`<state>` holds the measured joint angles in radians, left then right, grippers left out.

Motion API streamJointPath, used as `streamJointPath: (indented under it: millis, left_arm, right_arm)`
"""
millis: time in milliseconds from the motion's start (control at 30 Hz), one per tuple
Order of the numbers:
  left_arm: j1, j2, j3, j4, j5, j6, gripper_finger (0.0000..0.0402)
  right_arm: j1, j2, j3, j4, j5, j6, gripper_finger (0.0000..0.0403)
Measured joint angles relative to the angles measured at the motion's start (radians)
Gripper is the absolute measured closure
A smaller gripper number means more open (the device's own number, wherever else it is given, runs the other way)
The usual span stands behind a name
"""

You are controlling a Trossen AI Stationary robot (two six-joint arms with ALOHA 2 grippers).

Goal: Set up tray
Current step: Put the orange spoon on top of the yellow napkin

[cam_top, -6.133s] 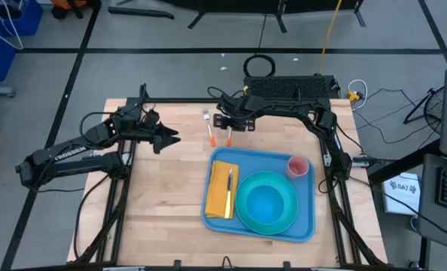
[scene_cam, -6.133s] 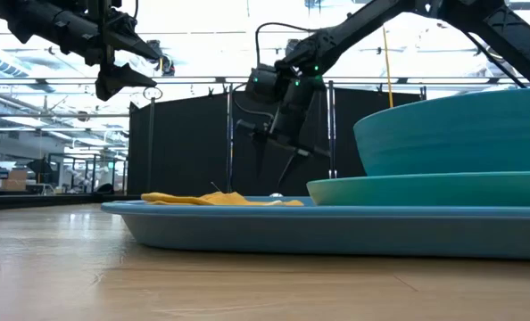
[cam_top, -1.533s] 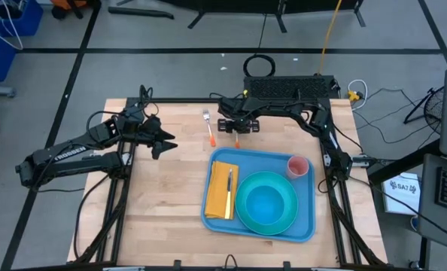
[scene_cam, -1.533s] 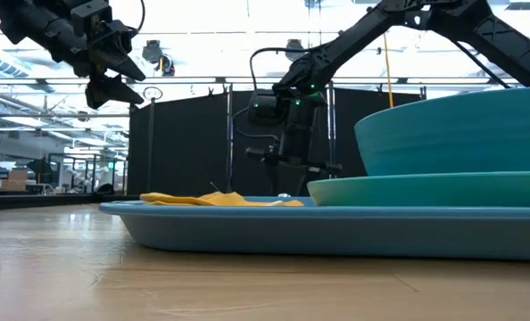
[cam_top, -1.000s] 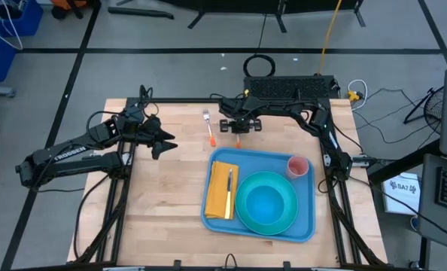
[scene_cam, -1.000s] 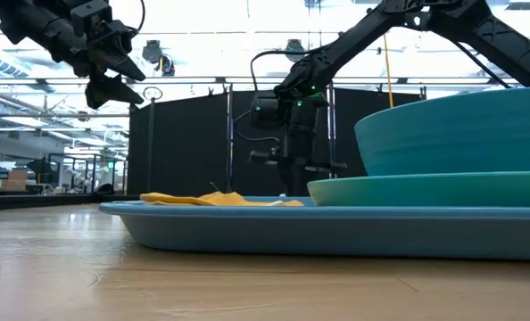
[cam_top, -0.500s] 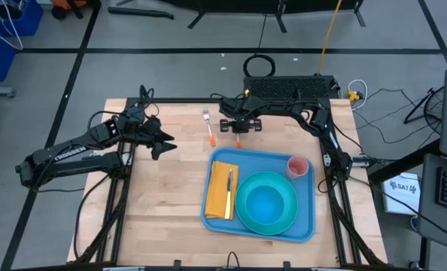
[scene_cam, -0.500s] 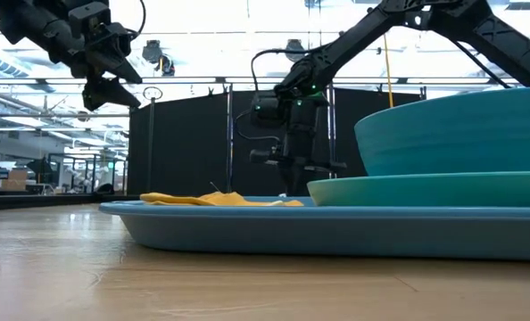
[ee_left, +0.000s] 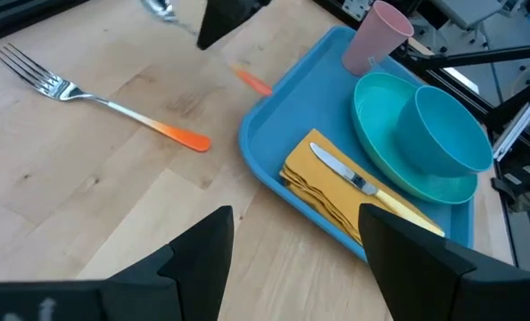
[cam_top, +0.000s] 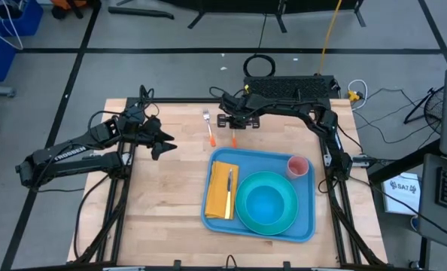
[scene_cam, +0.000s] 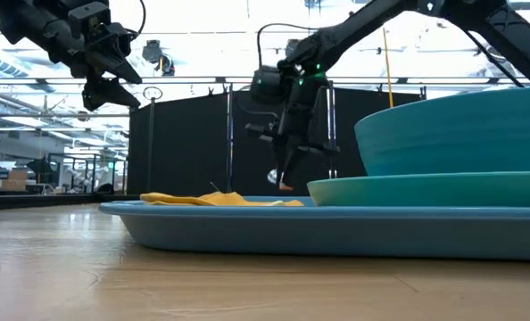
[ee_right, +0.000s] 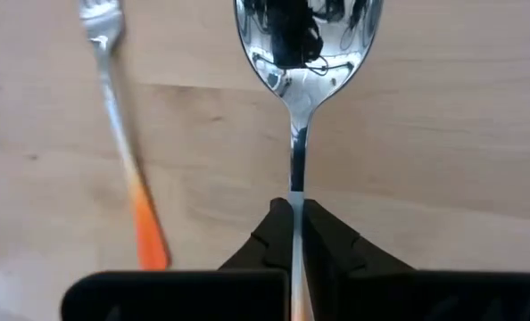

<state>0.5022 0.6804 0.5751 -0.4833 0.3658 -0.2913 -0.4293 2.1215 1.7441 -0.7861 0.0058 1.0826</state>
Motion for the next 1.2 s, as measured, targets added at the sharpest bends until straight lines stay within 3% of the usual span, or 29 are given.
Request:
streamJointPath:
  millis: [433, 700, 967, 1200]
  left_arm:
    - [-0.002, 0.0, 0.0, 0.009, 0.0, 0.006, 0.0156]
    - [-0.002, 0.0, 0.0, 0.009, -0.001, 0.048, 0.0156]
    - [-0.002, 0.0, 0.0, 0.009, -0.001, 0.054, 0.0156]
    - [-0.002, 0.0, 0.0, 0.009, -0.001, 0.053, 0.0156]
  right_arm:
    - [0.101, -0.143, 0.002, 0.011, 0.071, 0.129, 0.0403]
    - [0.265, -0.149, 0.002, 0.015, 0.076, 0.312, 0.0403]
    - [0.416, -0.148, 0.002, 0.036, 0.155, 0.513, 0.0403]
    - [0.491, -0.13, 0.003, 0.034, 0.154, 0.583, 0.0403]
